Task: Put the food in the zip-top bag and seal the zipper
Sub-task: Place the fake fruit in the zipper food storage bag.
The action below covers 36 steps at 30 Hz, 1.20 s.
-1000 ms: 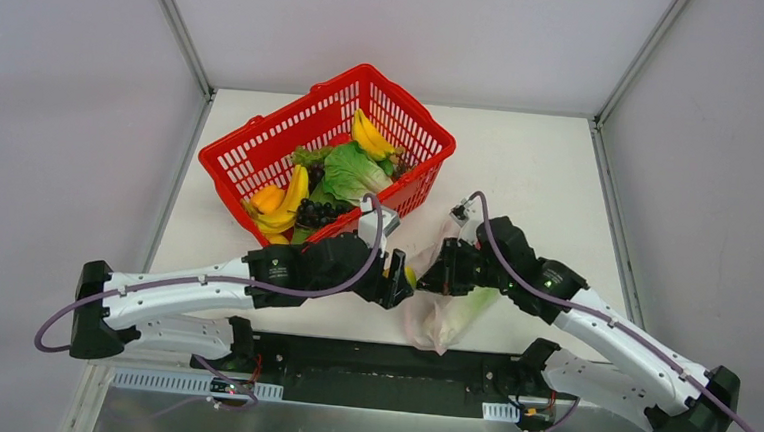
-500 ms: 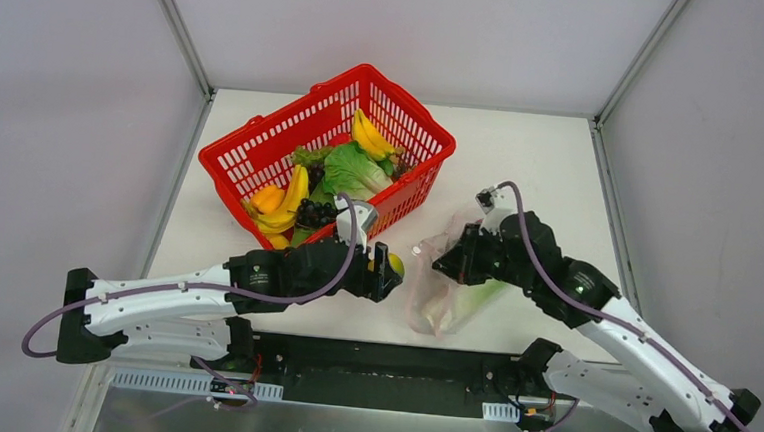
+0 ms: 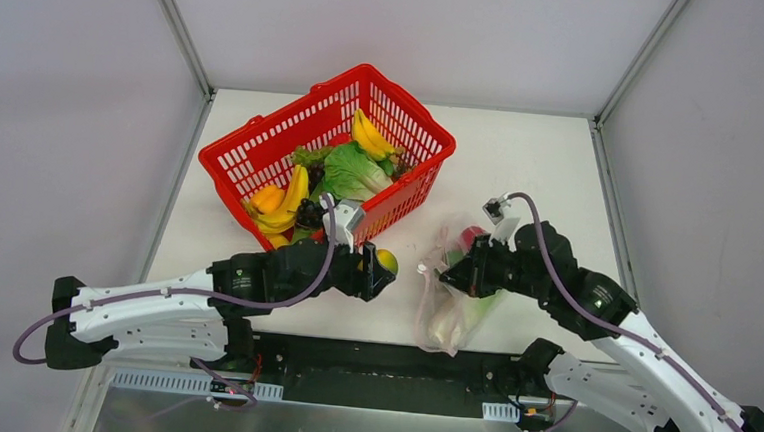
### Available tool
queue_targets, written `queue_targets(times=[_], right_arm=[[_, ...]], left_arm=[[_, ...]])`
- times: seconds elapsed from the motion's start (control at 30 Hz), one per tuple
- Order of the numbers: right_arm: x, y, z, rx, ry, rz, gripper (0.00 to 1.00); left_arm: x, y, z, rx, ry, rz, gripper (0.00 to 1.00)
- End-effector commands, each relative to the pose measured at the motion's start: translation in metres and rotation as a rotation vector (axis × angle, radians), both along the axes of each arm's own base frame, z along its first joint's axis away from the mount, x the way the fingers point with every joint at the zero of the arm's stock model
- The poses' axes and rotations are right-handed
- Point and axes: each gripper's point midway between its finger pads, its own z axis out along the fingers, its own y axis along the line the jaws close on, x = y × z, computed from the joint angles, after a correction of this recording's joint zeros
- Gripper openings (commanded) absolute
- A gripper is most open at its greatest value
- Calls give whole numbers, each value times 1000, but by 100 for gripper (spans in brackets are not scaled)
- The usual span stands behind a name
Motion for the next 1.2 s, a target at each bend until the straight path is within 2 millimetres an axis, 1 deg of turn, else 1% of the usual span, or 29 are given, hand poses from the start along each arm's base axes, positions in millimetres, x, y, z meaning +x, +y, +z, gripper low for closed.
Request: queue_targets(times=[0.0, 0.07, 0.17, 0.3, 0.37, 0.47, 0.5, 0.67, 0.77, 0.83, 0.93, 1.07, 1.17], right_arm=[[26, 19, 27, 116, -77, -64, 0], [38, 23, 40, 145, -103, -111, 0], [59, 18, 57, 181, -141, -233, 0], [70, 11, 74, 229, -167, -327, 0], [71, 10, 80, 252, -158, -345, 0], [72, 6, 87, 288, -145, -388, 0], [72, 4, 90, 300, -144, -398, 0], [69, -1, 108, 354, -160, -411, 0], [69, -7, 120, 379, -181, -431, 0], [68, -8, 125, 394, -186, -434, 0], [67, -10, 127, 414, -179, -445, 0], [65, -19, 132, 466, -192, -473, 0], [64, -27, 139, 510, -214, -501, 0]], left_arm=[[-2, -5, 16, -47, -48, -29, 5], [-4, -11, 26, -66, -59, -57, 5], [-8, -24, 41, -105, -63, -96, 5], [-9, -44, 62, -147, -72, -130, 5], [-8, -55, 69, -157, -67, -139, 5], [-4, -71, 74, -162, -47, -131, 6], [-1, -77, 69, -148, -43, -125, 5], [11, -102, 67, -119, -41, -99, 5], [22, -106, 60, -76, -40, -43, 5], [29, -110, 62, -72, -53, -17, 5], [40, -108, 64, -29, -67, 42, 5], [55, -104, 74, -33, -75, 91, 7], [62, -115, 86, -77, -37, 30, 10]])
